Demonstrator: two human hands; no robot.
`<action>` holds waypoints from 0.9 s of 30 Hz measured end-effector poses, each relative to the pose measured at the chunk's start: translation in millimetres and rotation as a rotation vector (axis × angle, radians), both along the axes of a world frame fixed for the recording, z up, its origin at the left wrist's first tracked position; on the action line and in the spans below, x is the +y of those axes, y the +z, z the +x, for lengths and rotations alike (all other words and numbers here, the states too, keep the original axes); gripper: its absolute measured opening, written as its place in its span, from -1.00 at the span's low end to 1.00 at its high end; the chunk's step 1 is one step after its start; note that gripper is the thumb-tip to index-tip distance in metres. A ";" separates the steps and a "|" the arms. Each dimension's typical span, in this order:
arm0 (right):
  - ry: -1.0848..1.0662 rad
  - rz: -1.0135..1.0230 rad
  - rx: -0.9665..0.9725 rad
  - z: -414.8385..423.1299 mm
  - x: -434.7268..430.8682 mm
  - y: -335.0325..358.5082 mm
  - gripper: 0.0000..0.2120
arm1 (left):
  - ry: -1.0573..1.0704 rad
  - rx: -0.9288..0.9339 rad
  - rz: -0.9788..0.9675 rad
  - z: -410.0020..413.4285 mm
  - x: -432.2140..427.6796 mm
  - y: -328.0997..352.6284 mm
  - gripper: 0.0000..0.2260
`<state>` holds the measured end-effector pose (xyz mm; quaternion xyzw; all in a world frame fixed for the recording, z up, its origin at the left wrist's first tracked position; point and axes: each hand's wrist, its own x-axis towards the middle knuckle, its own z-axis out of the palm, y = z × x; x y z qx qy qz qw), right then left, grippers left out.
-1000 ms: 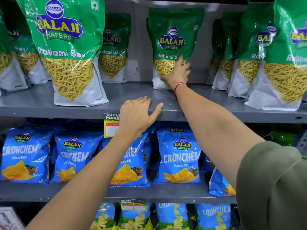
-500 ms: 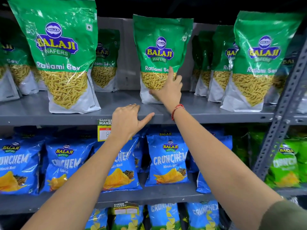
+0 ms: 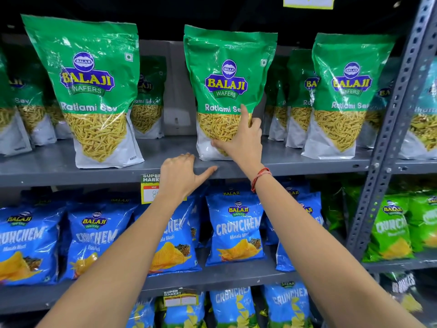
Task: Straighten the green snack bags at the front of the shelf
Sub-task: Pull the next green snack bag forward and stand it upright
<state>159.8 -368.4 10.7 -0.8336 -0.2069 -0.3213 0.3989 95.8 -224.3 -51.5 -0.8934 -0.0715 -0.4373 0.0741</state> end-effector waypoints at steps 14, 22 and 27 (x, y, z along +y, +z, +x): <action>-0.009 -0.011 -0.042 -22.0 -17.0 -4.4 0.04 | 0.011 0.039 -0.016 2.9 2.6 -0.8 -0.28; 0.019 0.036 -0.100 -30.8 -25.9 -13.5 0.07 | -0.009 0.009 -0.021 0.0 0.8 0.1 -0.25; 0.186 0.253 -0.141 -22.1 -33.1 -26.0 0.11 | 0.026 0.030 0.010 0.5 1.0 -0.5 -0.22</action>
